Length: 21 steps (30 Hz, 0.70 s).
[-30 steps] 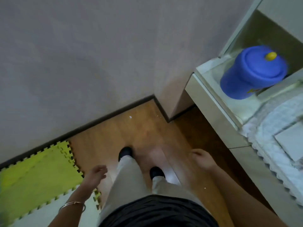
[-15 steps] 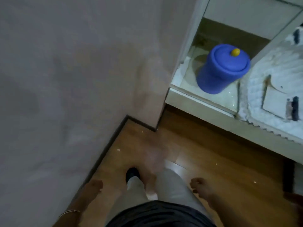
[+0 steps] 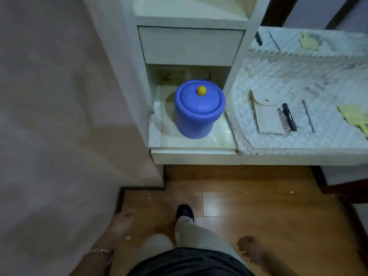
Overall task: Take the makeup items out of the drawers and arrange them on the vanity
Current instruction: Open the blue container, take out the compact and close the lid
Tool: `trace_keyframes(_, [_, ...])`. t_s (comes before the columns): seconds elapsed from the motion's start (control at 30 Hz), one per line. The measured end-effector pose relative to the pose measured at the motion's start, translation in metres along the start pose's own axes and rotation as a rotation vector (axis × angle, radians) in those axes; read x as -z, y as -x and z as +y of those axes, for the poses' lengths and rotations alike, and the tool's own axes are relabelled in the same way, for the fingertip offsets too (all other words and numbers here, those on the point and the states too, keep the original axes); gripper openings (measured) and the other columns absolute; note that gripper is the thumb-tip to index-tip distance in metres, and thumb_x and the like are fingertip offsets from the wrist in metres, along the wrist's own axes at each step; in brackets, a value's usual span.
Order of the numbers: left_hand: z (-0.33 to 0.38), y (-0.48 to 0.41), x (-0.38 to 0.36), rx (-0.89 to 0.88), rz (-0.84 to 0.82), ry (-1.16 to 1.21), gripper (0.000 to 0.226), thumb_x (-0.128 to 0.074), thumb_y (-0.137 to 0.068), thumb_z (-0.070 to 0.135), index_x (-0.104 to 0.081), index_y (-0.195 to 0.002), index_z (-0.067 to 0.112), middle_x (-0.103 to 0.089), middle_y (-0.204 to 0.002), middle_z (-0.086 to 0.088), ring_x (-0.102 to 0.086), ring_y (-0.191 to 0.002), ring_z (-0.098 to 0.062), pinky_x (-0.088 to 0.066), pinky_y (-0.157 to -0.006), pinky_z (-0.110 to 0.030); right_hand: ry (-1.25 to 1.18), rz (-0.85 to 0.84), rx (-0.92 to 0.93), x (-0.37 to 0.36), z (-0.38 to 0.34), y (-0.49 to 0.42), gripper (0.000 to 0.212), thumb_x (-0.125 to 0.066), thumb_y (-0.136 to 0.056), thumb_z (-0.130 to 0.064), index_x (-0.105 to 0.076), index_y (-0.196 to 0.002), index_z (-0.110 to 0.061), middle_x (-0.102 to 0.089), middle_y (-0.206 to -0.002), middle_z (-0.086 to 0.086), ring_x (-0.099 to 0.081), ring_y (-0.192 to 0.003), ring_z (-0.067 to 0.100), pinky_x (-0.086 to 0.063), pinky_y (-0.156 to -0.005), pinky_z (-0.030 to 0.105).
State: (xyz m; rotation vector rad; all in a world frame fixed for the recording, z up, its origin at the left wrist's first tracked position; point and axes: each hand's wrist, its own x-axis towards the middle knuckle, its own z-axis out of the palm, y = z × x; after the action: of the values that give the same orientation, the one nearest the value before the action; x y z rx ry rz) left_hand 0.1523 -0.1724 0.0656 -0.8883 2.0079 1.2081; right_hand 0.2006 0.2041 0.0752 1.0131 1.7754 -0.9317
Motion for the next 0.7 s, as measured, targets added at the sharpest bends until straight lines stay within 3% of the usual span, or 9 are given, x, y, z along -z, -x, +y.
trace_keyframes(0.1, [0.055,0.001,-0.008,-0.176,-0.073,-0.132,0.007,-0.055,-0.089,0.015,-0.061,-0.092,0.019,-0.063,-0.112,-0.012,-0.057,-0.098,-0.021,-0.043,-0.092,-0.032,-0.091,0.053,0.123,0.023,-0.041,0.002,0.026,-0.046,-0.093,-0.008,-0.052,-0.067,-0.007,-0.050,-0.069,0.008,-0.043,-0.055,0.016,-0.037,-0.052,0.025])
trace_keyframes(0.17, [0.096,0.007,-0.014,-0.303,-0.140,-0.244,0.009,-0.053,-0.091,0.019,-0.060,-0.097,0.022,-0.063,-0.110,-0.005,-0.055,-0.096,-0.013,-0.041,-0.087,-0.023,-0.148,0.091,0.259,0.041,-0.078,0.014,0.010,-0.048,-0.093,-0.012,-0.056,-0.096,-0.008,-0.058,-0.091,0.010,-0.054,-0.070,0.014,-0.045,-0.057,0.021])
trace_keyframes(0.2, [0.116,0.008,-0.016,-0.370,-0.164,-0.273,0.013,-0.052,-0.091,0.020,-0.059,-0.102,0.023,-0.062,-0.108,-0.002,-0.056,-0.094,-0.008,-0.040,-0.084,-0.017,-0.146,0.099,0.345,0.048,-0.096,0.021,0.017,-0.049,-0.093,-0.014,-0.056,-0.108,-0.008,-0.059,-0.102,0.010,-0.058,-0.081,0.017,-0.047,-0.066,0.022])
trace_keyframes(0.27, [0.161,0.020,-0.017,-0.524,-0.163,-0.234,0.018,-0.052,-0.091,0.015,-0.056,-0.097,0.032,-0.062,-0.100,0.006,-0.058,-0.084,0.007,-0.042,-0.075,-0.006,-0.136,0.168,0.523,0.061,-0.133,0.039,0.025,-0.053,-0.091,-0.018,-0.056,-0.114,-0.010,-0.061,-0.109,0.007,-0.059,-0.099,0.021,-0.047,-0.082,0.029])
trace_keyframes(0.33, [0.203,0.026,-0.016,-0.688,-0.056,-0.117,0.030,-0.055,-0.089,0.009,-0.052,-0.094,0.039,-0.061,-0.097,0.013,-0.057,-0.082,0.017,-0.042,-0.077,-0.010,-0.180,0.238,0.682,0.073,-0.172,0.061,0.022,-0.057,-0.088,-0.021,-0.061,-0.109,-0.014,-0.065,-0.102,0.006,-0.060,-0.098,0.020,-0.045,-0.085,0.030])
trace_keyframes(0.43, [0.254,0.033,-0.013,-0.921,0.146,-0.014,0.043,-0.065,-0.082,0.012,-0.049,-0.120,0.023,-0.053,-0.116,0.008,-0.052,-0.098,0.009,-0.036,-0.086,-0.003,-0.289,0.359,0.882,0.084,-0.230,0.096,0.010,-0.062,-0.085,-0.018,-0.064,-0.093,-0.024,-0.064,-0.080,0.000,-0.060,-0.078,0.010,-0.046,-0.075,0.021])
trace_keyframes(0.5, [0.279,0.036,-0.011,-0.995,0.196,-0.066,0.072,-0.069,-0.074,0.036,-0.037,-0.134,0.013,-0.035,-0.130,0.008,-0.036,-0.119,-0.002,-0.022,-0.095,0.002,-0.296,0.471,1.025,0.084,-0.266,0.113,0.014,-0.065,-0.082,-0.018,-0.062,-0.085,-0.032,-0.065,-0.078,-0.005,-0.058,-0.070,-0.001,-0.044,-0.069,0.010])
trace_keyframes(0.57, [0.297,0.032,-0.009,-1.037,0.192,-0.178,0.103,-0.056,-0.057,0.063,-0.024,-0.141,0.013,-0.023,-0.140,0.006,-0.021,-0.132,-0.006,-0.013,-0.105,-0.011,-0.233,0.537,1.135,0.079,-0.299,0.118,0.013,-0.067,-0.081,-0.020,-0.065,-0.093,-0.024,-0.067,-0.092,-0.003,-0.058,-0.079,0.002,-0.044,-0.075,0.013])
trace_keyframes(0.7, [0.309,0.020,-0.008,-0.998,0.121,-0.279,0.126,-0.047,-0.039,0.073,-0.012,-0.145,0.012,-0.012,-0.155,-0.003,-0.015,-0.141,-0.015,-0.008,-0.102,-0.010,0.104,0.645,1.179,0.065,-0.341,0.109,0.043,-0.069,-0.076,-0.033,-0.062,-0.112,-0.009,-0.061,-0.113,0.009,-0.052,-0.107,0.023,-0.037,-0.093,0.026])
